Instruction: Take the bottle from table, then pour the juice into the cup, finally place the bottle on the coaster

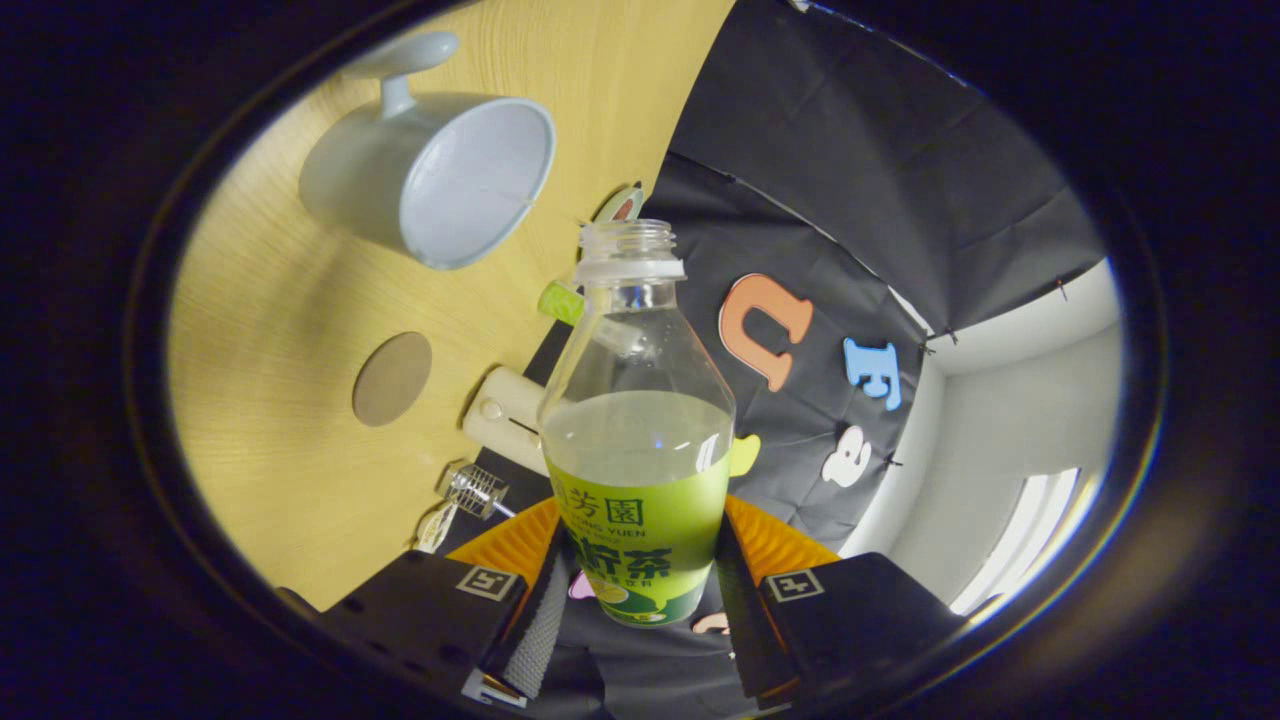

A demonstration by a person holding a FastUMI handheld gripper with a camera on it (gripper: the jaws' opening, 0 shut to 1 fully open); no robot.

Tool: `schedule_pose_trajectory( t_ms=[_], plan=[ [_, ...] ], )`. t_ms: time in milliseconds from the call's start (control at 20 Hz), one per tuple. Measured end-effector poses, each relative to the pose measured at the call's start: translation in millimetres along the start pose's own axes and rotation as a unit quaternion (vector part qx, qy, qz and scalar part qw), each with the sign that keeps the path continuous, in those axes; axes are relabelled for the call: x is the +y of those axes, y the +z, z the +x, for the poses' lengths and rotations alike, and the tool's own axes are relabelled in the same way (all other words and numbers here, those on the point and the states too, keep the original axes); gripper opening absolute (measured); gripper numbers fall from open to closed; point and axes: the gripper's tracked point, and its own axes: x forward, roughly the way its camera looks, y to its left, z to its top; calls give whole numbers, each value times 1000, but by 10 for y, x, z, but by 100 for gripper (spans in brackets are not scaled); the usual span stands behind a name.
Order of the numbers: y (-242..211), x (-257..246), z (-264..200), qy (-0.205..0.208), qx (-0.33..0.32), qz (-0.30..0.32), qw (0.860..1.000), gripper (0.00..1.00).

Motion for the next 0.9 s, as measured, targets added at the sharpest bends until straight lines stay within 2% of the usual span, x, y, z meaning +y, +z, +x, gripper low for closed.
schedule_pose_trajectory(
  t_ms=[900],
  plan=[
    [37, -14, -21, 0, -3, -2, 1000, 76]
  ],
)
